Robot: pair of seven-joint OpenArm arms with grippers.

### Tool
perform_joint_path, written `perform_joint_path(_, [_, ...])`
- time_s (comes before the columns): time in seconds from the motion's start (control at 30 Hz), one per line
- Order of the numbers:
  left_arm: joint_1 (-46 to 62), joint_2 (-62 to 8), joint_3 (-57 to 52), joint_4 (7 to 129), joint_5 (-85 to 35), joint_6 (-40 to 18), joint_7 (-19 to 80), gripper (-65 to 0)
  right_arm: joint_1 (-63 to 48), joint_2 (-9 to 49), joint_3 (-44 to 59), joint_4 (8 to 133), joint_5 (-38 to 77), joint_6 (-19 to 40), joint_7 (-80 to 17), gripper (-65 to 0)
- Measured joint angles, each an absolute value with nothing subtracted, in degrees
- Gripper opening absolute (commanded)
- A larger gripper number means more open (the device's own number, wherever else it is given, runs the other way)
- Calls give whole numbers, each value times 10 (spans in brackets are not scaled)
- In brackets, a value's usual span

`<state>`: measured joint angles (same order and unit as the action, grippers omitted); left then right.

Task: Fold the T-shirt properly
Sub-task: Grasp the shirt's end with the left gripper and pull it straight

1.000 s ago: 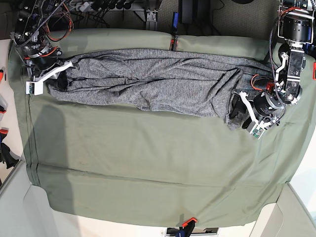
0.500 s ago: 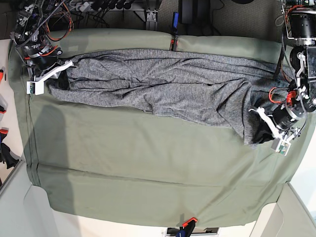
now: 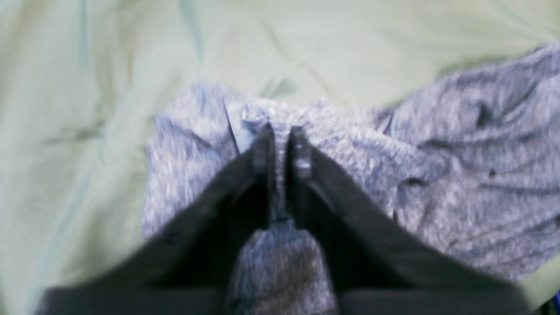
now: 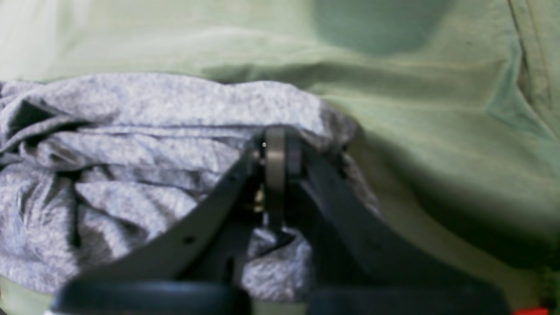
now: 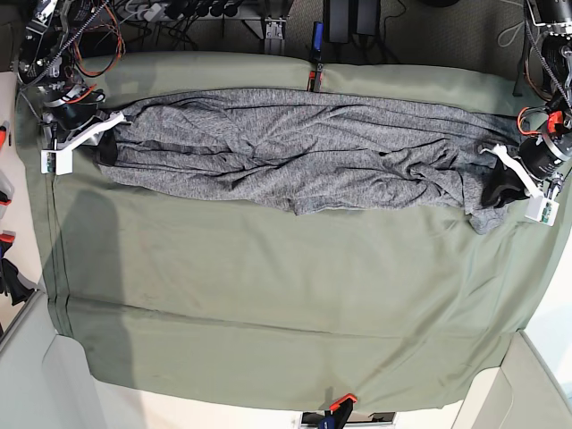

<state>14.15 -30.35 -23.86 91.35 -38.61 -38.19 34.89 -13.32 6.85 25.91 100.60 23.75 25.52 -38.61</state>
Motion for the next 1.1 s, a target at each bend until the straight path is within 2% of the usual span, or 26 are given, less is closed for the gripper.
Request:
perform_joint_path(0.07, [149, -303, -239, 914, -382, -379, 349, -389, -133, 70, 259, 1006, 237, 255, -386, -650])
perform_joint_path(0.13, [152, -301, -239, 914, -366, -356, 350, -364, -133, 73, 259, 1006, 237, 255, -386, -650])
perform_joint_path(0.33, [152, -300, -250, 914, -351, -291, 329, -364, -133, 73, 259, 1006, 237, 255, -386, -650])
perform_joint_path(0.57, [151, -298, -267, 912, -343, -287, 326, -364, -133, 73, 259, 1006, 237, 255, -386, -650])
perform_joint_path(0.67, [151, -298, -267, 897, -316, -205, 302, -364, -133, 73, 259, 1006, 237, 255, -386, -650])
perform_joint_path(0.73, [151, -298, -278, 880, -304, -182, 294, -362, -133, 73, 259, 1006, 237, 255, -386, -650])
perform_joint_path(0.83, [150, -300, -297, 855, -324, -193, 290, -359, -133, 73, 259, 1006, 237, 255, -386, -650])
perform_joint_path(0.93, [149, -309, -297, 816, -358, -231, 291, -358, -133, 73, 259, 1006, 237, 255, -385, -650])
perform_joint_path(1.1, [138, -337, -299, 724, -452, -307, 326, -293, -133, 73, 259, 1006, 238, 278, -386, -650])
